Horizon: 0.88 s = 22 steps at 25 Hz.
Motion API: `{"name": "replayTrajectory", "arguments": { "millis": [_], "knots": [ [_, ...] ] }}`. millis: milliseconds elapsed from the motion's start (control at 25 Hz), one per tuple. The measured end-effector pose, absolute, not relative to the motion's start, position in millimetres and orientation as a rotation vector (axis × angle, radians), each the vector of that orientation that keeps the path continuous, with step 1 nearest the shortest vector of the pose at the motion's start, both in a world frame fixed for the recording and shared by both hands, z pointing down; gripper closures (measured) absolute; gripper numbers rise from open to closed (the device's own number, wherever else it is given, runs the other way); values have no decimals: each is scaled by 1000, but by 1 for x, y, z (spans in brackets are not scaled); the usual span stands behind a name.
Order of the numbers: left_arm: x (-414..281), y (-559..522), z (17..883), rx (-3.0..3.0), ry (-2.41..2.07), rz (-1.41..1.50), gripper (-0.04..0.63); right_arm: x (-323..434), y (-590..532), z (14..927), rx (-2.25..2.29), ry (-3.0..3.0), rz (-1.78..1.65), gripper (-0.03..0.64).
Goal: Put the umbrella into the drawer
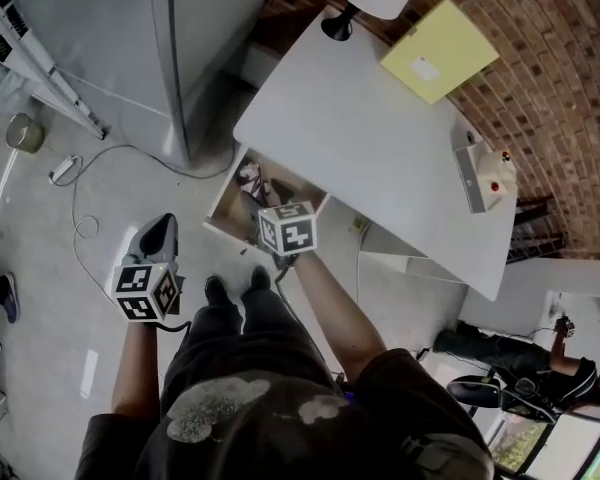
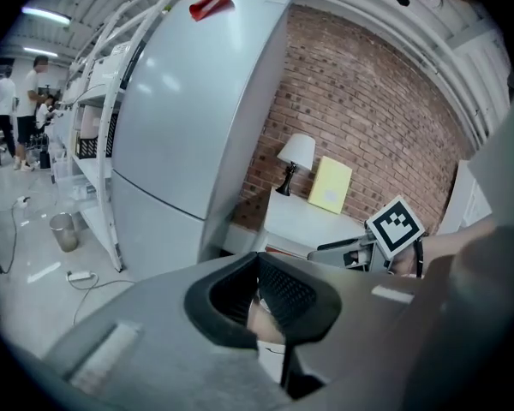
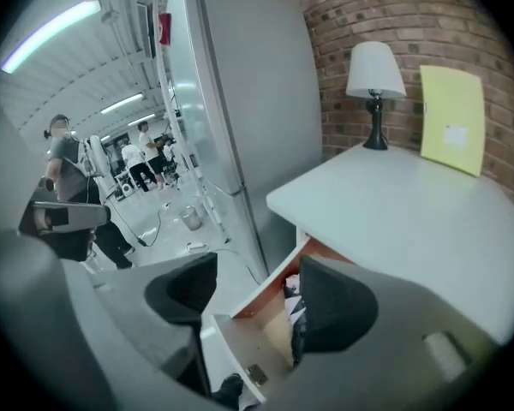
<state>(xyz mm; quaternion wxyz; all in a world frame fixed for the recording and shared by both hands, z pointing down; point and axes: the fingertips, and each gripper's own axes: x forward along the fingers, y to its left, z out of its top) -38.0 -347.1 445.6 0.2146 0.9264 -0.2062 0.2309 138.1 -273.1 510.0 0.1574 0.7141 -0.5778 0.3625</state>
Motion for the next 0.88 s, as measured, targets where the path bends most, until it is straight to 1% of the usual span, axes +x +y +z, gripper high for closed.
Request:
{"name": "replayTrajectory", "arguments": {
  "millis": [320, 640, 760, 800, 880],
  "knots": [
    [-43, -359, 386, 2643, -594, 506, 586, 138, -277, 428, 2151, -1730, 882, 313],
    [-38, -358, 349, 2679, -651, 418, 586, 137, -277, 372, 2123, -1853, 682, 313],
    [-37, -351, 337, 2692, -675, 397, 586, 137, -277, 354, 2121, -1904, 616, 340],
    [-37, -348, 334, 2694, -687, 393, 586, 137, -277, 349, 2119, -1918, 595, 360],
    [-38, -342, 329, 2693, -717, 390, 586, 138, -275, 341, 2110, -1941, 562, 367]
  ]
}}
